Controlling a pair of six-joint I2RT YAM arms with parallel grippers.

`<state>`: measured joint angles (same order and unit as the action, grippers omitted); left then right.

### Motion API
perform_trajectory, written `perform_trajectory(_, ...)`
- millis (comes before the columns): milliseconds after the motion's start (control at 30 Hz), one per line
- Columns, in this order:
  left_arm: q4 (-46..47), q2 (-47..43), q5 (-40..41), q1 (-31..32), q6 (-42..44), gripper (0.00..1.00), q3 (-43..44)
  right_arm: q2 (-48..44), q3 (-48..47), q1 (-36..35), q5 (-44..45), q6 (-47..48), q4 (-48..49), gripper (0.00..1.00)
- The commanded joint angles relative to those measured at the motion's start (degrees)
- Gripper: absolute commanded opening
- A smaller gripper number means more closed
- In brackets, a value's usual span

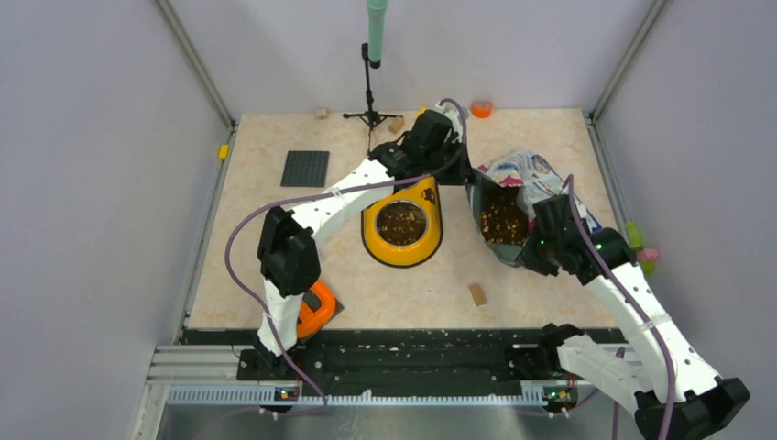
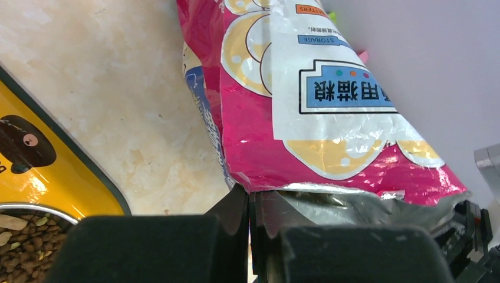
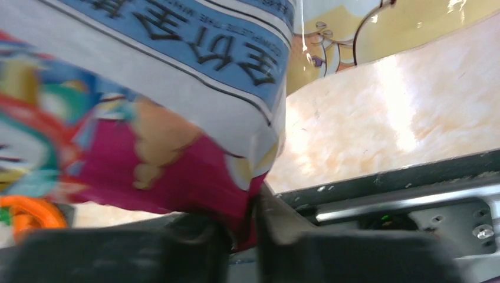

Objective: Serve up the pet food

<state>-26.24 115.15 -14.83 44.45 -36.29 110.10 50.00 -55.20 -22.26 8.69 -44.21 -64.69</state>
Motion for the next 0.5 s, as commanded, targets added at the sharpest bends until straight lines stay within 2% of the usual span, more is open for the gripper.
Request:
perform_trajectory(0,5.7,-5.3,-1.7,-0.6,-0.9,0.0,2.8,0.8,-6.0,-0.3,12.1,-2.1,-0.3,0.0)
perform_trajectory(100,6.5,-4.5,-1.9,-2.3,-0.9,0.0,5.7,3.8,-15.8,0.9,18.4,4.1,-0.9,0.0)
perform_trajectory(233,8.3,0.5,-1.4,-4.3,-0.2,0.0,17.3,10.9,-30.3,10.4,14.4,17.7,4.6,0.0)
perform_trajectory(300,10.6,2.0,-1.6,-4.9,-0.1,0.0,22.2,14.6,-40.5,14.4,13.4,24.5,6.5,0.0)
perform_trajectory(400,13.3,2.3,-2.1,-5.5,-0.3,0.0,27.1,19.8,-53.4,16.3,14.7,30.2,6.4,0.0)
perform_trajectory(467,14.2,1.1,-2.3,-5.8,-0.3,0.0,27.6,20.9,-57.7,16.3,15.5,30.8,6.4,0.0)
